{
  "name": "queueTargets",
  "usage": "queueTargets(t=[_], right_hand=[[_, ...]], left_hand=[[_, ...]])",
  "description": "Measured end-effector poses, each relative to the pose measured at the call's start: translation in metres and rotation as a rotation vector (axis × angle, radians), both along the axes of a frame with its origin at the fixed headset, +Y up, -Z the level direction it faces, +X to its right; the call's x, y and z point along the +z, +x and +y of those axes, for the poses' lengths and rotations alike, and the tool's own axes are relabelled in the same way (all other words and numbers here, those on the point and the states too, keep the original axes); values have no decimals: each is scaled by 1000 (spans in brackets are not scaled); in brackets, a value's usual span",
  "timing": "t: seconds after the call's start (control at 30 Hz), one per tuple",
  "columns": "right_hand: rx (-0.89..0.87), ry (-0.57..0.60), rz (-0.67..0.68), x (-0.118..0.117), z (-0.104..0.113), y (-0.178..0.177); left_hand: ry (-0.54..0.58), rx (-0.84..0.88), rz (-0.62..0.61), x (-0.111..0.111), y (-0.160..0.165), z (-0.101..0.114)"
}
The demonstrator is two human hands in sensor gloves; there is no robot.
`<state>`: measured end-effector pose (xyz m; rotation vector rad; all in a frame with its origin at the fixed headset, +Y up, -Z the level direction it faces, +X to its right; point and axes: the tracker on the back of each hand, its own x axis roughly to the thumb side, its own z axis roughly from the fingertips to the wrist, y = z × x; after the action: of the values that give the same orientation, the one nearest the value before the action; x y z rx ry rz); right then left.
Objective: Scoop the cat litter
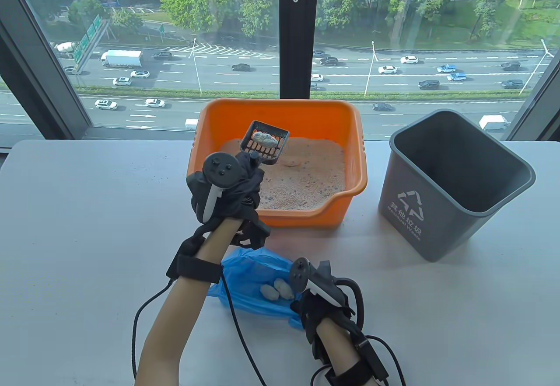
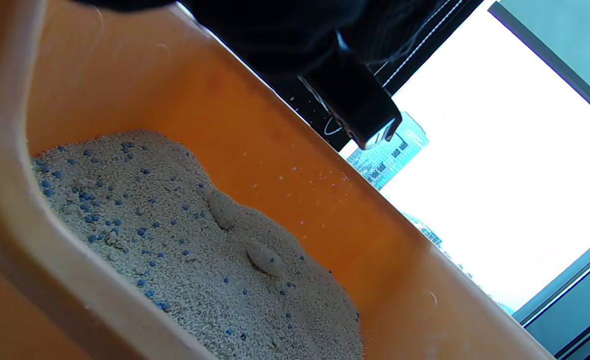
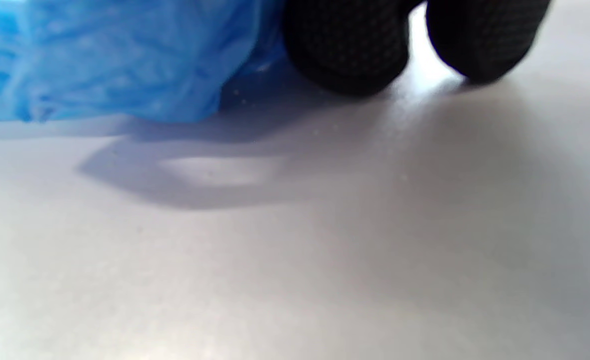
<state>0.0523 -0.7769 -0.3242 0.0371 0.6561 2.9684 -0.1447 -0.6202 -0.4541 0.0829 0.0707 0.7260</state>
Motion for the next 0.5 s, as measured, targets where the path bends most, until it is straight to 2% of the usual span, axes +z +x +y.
queueTargets(t=[0.07,0.13,0.17,0.23,0.3,0.5], right_hand=[[0,0,0,0,0,0],[1,1,0,0,0,0],[0,1,1,0,0,0],[0,0,0,0,0,0],[0,0,0,0,0,0],[0,0,0,0,0,0]], left_hand=[[-81,-32,-20,-1,-2,1],[-29,83,33,-1,-6,-2],[-41,114,52,-3,-8,-3],[-110,19,0,-3,-7,-3],[-102,-43,-15,1,-6,-3],[-113,-6,-26,6,-10,1]])
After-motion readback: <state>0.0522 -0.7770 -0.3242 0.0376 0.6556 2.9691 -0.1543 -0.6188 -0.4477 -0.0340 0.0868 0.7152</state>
